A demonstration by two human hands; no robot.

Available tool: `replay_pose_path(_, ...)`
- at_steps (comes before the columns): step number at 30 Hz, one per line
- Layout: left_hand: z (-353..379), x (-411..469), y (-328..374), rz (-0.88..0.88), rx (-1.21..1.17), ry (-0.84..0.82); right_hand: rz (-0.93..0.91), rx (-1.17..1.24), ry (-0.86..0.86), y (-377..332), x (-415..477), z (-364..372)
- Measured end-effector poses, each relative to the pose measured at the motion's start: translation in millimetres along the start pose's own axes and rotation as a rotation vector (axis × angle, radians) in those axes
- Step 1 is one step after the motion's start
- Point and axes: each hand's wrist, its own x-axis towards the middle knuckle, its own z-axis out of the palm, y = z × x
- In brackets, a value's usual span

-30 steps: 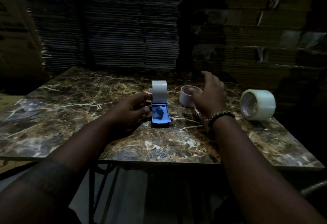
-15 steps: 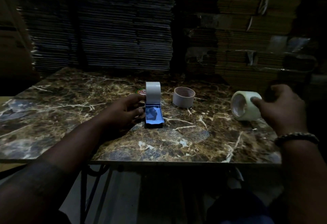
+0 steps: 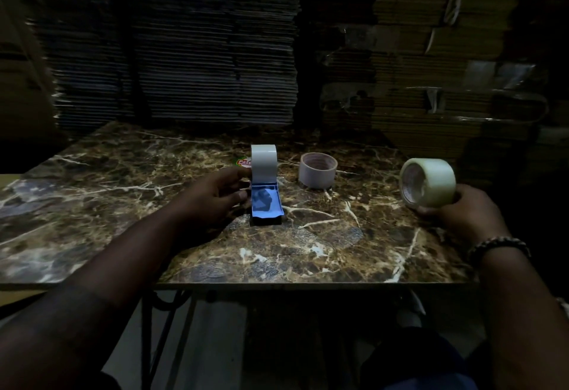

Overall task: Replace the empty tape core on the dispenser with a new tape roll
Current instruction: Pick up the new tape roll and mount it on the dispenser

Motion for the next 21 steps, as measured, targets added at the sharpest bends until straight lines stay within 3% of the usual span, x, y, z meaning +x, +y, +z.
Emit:
replay_pose_path(9,-3,0,2,-0.005,0.100,0.017,0.012,0.007,-0.033,6,12,-4)
replay_pose_path(21,0,-2,7,-0.005,0.108,0.027,-0.012,0.185,-0.115,17,24,-6)
